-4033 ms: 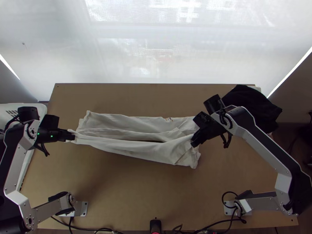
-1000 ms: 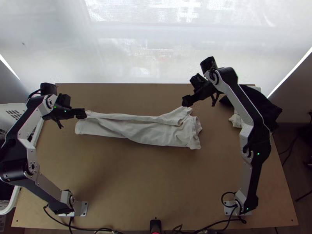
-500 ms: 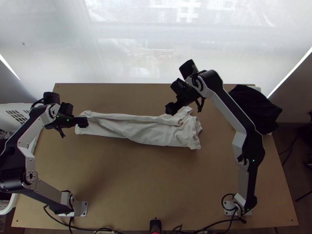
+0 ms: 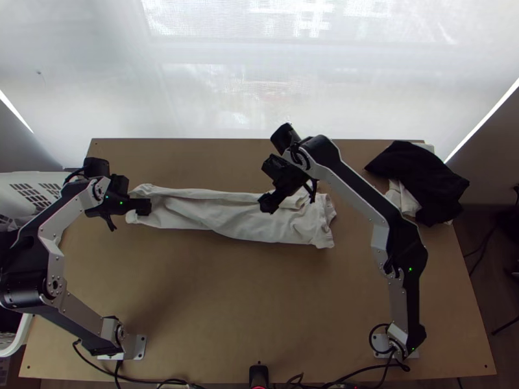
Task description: Fold the t-shirt
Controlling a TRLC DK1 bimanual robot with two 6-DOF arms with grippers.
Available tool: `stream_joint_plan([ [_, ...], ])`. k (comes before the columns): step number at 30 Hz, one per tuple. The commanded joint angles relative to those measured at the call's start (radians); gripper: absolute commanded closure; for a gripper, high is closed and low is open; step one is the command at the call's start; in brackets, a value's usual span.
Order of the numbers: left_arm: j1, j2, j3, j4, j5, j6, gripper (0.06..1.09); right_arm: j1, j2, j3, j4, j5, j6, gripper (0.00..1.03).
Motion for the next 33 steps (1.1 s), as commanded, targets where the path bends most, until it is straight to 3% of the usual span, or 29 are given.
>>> stream_joint_plan([
  [1,-0.018,0.017,-0.003,-0.002,-0.007,-0.011,0.16,0.035,0.047,-0.057,0.037,0.0,-0.006,0.04],
  [7,-0.015,0.023,-0.003,0.004,-0.007,-0.007,0.18,0.038,0.065,-0.14,0.087,0.001,-0.006,0.04],
  [8,-0.016,0.024,-0.003,0.002,-0.007,-0.005,0.23,0.038,0.064,-0.15,0.092,0.001,-0.006,0.04],
  [12,-0.018,0.026,-0.003,0.007,-0.002,-0.002,0.54,0.033,0.064,-0.181,0.109,0.001,-0.006,0.04],
  [14,-0.025,0.035,0.006,0.005,0.006,0.006,0.83,0.028,0.064,-0.187,0.115,0.001,-0.006,0.04],
  [16,-0.03,0.035,0.011,0.004,0.006,0.001,1.04,0.025,0.064,-0.192,0.12,0.001,-0.006,0.04],
  [27,-0.062,-0.074,0.16,-0.153,0.092,-0.039,1.05,0.028,0.079,-0.239,0.15,0.001,-0.005,0.04],
  [33,-0.108,-0.169,0.244,-0.186,0.187,-0.074,1.05,0.022,0.096,-0.252,0.159,0.003,-0.005,0.04],
])
